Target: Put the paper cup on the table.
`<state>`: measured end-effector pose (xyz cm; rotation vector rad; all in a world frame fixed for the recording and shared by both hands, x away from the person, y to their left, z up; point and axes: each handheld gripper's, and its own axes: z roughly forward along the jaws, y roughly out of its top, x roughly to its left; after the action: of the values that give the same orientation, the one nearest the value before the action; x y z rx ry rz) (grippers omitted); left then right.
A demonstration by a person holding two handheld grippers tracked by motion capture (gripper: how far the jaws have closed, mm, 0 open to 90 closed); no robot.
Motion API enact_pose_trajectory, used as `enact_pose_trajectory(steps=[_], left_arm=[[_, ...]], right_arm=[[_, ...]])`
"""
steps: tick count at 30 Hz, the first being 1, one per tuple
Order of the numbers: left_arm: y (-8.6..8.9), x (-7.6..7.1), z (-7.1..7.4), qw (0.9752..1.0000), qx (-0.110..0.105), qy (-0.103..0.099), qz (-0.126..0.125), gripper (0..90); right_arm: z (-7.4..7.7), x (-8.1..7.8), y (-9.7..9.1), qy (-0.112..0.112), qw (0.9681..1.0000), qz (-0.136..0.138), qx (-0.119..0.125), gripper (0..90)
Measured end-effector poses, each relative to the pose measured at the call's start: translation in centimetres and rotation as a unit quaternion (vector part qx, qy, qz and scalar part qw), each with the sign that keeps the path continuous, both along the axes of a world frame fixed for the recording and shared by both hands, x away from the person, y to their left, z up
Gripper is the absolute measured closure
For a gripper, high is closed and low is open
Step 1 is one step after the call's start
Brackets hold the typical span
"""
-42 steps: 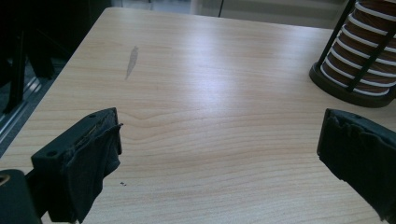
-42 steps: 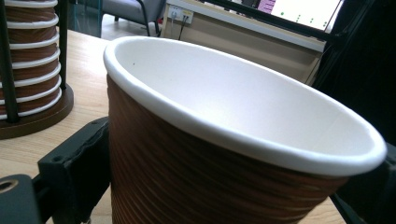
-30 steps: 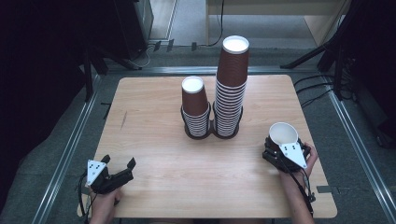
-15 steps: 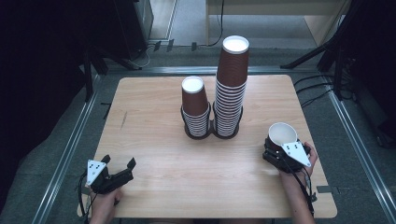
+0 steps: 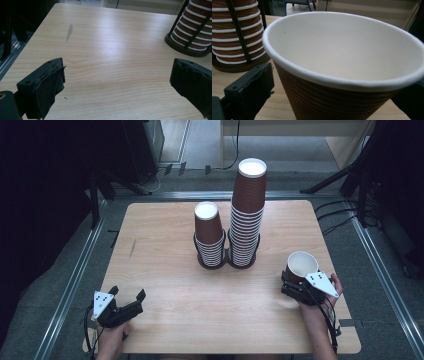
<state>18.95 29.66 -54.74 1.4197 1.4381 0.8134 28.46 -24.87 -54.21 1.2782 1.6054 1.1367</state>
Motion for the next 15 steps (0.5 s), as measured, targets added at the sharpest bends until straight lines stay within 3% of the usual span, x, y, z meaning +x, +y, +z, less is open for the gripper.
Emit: enact_pose_trajectory(steps=[10,15], left_arm=[[0.0,-0.1,0.0,1.0,0.0,-0.002,-0.001,0.1],[-0.1,-0.1,-0.1,1.0,0.0,-0.003,0.0,0.1]], right_arm=[[-0.2,-0.7,-0.7,0.002,0.9998,-0.002,0.018,0.0],[-0.3,-1.2,-0.6,0.006,1.0,0.003,0.001,0.0]])
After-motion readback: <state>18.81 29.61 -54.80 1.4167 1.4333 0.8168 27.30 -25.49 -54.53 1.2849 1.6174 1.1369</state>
